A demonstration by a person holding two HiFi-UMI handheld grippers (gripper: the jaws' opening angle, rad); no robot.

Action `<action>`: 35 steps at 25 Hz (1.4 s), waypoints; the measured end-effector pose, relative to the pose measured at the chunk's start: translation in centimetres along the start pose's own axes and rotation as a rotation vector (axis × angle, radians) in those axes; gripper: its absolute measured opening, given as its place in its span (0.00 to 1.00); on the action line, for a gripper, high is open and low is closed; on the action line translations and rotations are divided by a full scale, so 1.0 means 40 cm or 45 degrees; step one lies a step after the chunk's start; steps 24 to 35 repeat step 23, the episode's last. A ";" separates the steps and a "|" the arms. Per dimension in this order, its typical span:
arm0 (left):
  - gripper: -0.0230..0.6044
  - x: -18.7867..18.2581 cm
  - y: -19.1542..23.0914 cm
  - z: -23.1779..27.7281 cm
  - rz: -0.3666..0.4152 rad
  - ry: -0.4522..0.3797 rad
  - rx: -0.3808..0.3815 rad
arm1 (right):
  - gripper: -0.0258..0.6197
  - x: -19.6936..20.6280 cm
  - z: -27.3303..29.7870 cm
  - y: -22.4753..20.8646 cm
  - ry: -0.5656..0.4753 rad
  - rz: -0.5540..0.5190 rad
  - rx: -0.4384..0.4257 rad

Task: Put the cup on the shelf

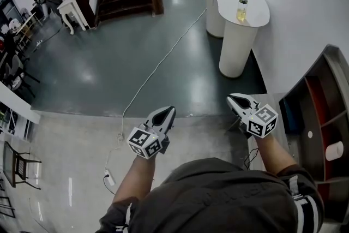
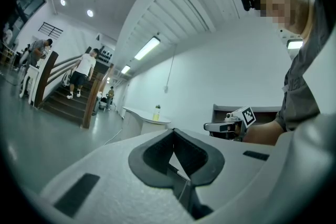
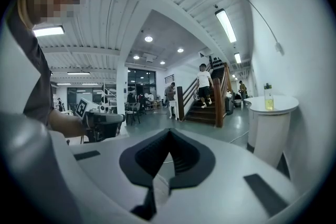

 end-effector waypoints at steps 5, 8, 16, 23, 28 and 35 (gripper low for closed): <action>0.04 0.003 -0.003 0.006 -0.005 0.004 0.007 | 0.02 0.003 -0.001 0.000 0.017 -0.019 0.004; 0.04 0.006 -0.004 0.007 -0.006 0.007 0.009 | 0.02 0.004 -0.001 0.001 0.021 -0.026 0.006; 0.04 0.004 -0.003 0.004 -0.011 0.000 0.008 | 0.02 0.004 0.000 0.006 0.025 -0.036 0.001; 0.04 0.004 0.000 0.000 -0.015 -0.004 0.004 | 0.02 0.002 0.004 0.013 0.028 -0.049 -0.005; 0.04 0.004 0.000 0.000 -0.015 -0.004 0.004 | 0.02 0.002 0.004 0.013 0.028 -0.049 -0.005; 0.04 0.004 0.000 0.000 -0.015 -0.004 0.004 | 0.02 0.002 0.004 0.013 0.028 -0.049 -0.005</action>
Point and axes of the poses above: the fingertips, and each gripper's own axes: z forward along the fingers, y to its left, x out of its underside, the point moved 4 cm from there along -z, backward along the fingers, and after that the axes turned 3 degrees about -y, right-handed, at the moved point
